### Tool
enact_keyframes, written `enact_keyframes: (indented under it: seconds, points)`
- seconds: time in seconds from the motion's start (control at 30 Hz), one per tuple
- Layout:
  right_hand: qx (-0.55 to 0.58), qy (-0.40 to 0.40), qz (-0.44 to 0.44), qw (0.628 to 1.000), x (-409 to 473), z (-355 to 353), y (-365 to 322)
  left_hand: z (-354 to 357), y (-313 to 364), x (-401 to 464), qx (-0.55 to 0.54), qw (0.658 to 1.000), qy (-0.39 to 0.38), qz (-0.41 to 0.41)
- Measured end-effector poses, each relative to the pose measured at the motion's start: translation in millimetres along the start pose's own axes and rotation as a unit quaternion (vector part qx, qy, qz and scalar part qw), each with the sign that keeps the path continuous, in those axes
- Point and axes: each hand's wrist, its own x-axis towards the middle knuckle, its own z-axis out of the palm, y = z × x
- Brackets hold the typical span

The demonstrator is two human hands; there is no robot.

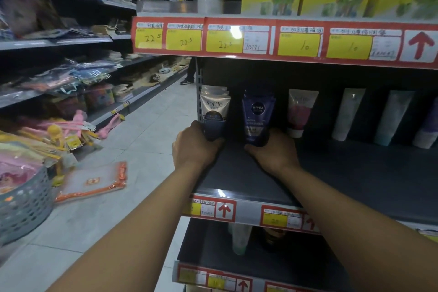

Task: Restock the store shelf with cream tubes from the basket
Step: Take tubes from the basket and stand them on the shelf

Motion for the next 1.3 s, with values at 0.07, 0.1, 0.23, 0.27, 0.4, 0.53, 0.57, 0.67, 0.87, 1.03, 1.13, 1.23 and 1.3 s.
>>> enact_keyframes:
  seconds: [0.07,0.1,0.23,0.27,0.4,0.53,0.57,0.67,0.87,1.03,1.13,1.23,1.3]
  points:
    - [0.005,0.003,0.004,1.0,-1,0,1,2,-1,1,0.006,1.0,0.006,0.003]
    - [0.007,0.005,0.006,1.0,-1,0,0,2,0,1,0.009,1.0,0.008,0.003]
    - [-0.004,0.003,0.008,1.0,-2,-1,-2,4,1,2,0.031,0.999,0.006,-0.002]
    - [-0.004,0.003,0.007,1.0,-2,0,-3,4,0,3,0.039,0.999,0.005,0.0]
    - [-0.014,0.001,0.0,1.0,-2,0,-3,6,-2,5,0.051,0.999,0.006,0.007]
    - [-0.021,0.002,-0.004,1.0,-2,0,-2,7,-2,6,0.057,0.998,0.01,0.01]
    - [-0.023,0.001,-0.004,1.0,-2,0,-2,7,-2,5,0.056,0.998,0.009,0.009]
    - [-0.031,-0.005,-0.002,1.0,0,1,-2,5,-1,4,0.053,0.999,0.0,0.0]
    - [-0.046,-0.008,0.035,0.998,-3,-8,-5,-5,4,-3,0.062,0.997,-0.031,-0.023]
    - [-0.042,-0.051,0.047,0.997,-14,-19,2,-19,13,-13,0.093,0.992,-0.083,-0.014]
    - [0.007,-0.097,0.053,0.994,-25,-35,2,-29,20,-25,0.094,0.986,-0.134,-0.014]
    - [0.024,-0.117,0.04,0.992,-44,-52,2,-38,25,-44,0.106,0.986,-0.127,-0.004]
    - [0.002,-0.105,0.014,0.994,-59,-63,4,-44,26,-60,0.118,0.989,-0.093,0.021]
